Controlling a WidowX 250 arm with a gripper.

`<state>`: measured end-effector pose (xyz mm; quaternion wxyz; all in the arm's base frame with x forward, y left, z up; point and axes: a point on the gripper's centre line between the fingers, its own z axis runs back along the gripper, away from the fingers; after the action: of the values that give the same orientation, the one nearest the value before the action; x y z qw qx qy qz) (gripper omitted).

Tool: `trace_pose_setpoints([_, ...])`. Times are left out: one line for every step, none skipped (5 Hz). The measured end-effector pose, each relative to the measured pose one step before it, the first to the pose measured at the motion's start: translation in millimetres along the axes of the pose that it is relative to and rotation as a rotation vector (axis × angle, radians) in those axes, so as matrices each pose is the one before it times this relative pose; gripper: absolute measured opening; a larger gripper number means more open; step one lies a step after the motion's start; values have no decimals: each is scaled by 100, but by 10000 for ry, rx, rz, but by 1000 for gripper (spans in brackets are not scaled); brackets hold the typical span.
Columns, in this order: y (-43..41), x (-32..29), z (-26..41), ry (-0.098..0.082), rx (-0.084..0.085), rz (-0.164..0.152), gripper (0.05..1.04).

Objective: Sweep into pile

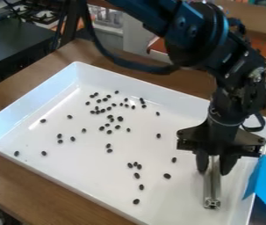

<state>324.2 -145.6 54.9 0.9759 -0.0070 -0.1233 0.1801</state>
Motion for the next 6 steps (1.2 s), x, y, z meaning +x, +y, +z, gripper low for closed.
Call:
trace_pose_setpoints([314,-403,28,91,-79,-33,336])
trace_pose_setpoints([1206,64,111,254,-57,-237,336])
trace_pose_setpoints([1864,-81,260,306,12,-177,336])
trace_pose_setpoints([2390,237,150,388,21,26,336])
trace_pose_setpoints([2595,230,-130,86,54,-4,336])
trace_pose_setpoints([3401,474,-144,-194,54,23,336])
